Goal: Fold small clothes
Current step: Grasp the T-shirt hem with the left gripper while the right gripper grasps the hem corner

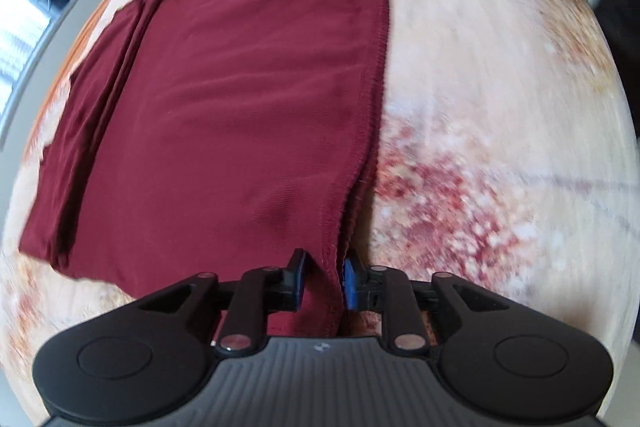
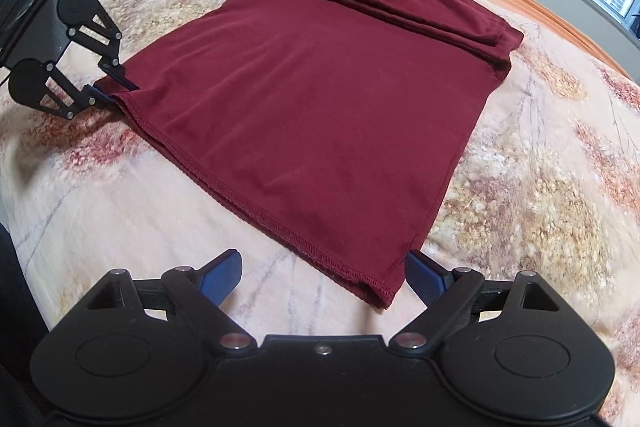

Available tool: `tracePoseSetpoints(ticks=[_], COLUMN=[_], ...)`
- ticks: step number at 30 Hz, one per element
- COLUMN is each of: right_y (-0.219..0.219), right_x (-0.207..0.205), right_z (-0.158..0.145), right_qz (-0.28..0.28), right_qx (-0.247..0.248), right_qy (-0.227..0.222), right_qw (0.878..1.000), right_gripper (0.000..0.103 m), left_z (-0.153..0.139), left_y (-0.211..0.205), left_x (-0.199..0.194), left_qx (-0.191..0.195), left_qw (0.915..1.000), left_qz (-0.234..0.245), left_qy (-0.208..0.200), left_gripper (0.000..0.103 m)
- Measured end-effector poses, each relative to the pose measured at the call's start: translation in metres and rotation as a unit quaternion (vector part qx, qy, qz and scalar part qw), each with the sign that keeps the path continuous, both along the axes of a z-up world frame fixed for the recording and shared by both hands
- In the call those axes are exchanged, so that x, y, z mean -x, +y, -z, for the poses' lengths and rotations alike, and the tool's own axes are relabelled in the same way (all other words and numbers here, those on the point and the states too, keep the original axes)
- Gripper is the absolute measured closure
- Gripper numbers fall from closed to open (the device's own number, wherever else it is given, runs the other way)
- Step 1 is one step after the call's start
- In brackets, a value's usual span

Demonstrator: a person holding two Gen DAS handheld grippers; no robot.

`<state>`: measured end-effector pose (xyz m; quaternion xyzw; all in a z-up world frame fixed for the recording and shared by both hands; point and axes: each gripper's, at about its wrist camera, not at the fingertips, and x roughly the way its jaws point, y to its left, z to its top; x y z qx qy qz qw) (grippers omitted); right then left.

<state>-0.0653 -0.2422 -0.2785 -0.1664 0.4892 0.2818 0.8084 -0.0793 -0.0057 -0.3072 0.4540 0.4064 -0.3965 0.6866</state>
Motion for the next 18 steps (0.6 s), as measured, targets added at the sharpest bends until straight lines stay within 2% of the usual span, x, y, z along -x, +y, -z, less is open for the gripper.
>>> tracePoseSetpoints(ticks=[1,5,12,15,18], right_y=[0.0,0.005,0.019,0.024,0.026], right_x=[0.0,-0.001,-0.005,-0.007,-0.007], right_z=[0.002,0.011,0.022,0.025,0.03], right_qz=[-0.003,-0.031,-0.087,-0.109,-0.13], right_qx=[0.002,0.019,0.045,0.061,0.077], right_qy=[-0.002,-0.012,-0.032,-0.043,-0.05], right_qw=[1.0,0.999,0.995,0.991,0.987], right_gripper=[0.014,0.028,0.033,0.035,0.036], left_z=[-0.004,-0.026,-0.05,-0.056,-0.06], left_y=[0.001,0.009,0.024,0.033,0.046], left_x=[-0.008,-0.036,-0.074,-0.089,-0.102], left_qx=[0.013,0.074,0.143,0.167,0.195], left_qw=[0.9995,0.9897,0.967,0.9514,0.9304], left_qz=[-0.028,-0.117,-0.202,-0.247,-0.296], left_qy=[0.011,0.036,0.062,0.076,0.093], left_gripper=[0.098,0.098,0.098,0.098,0.098])
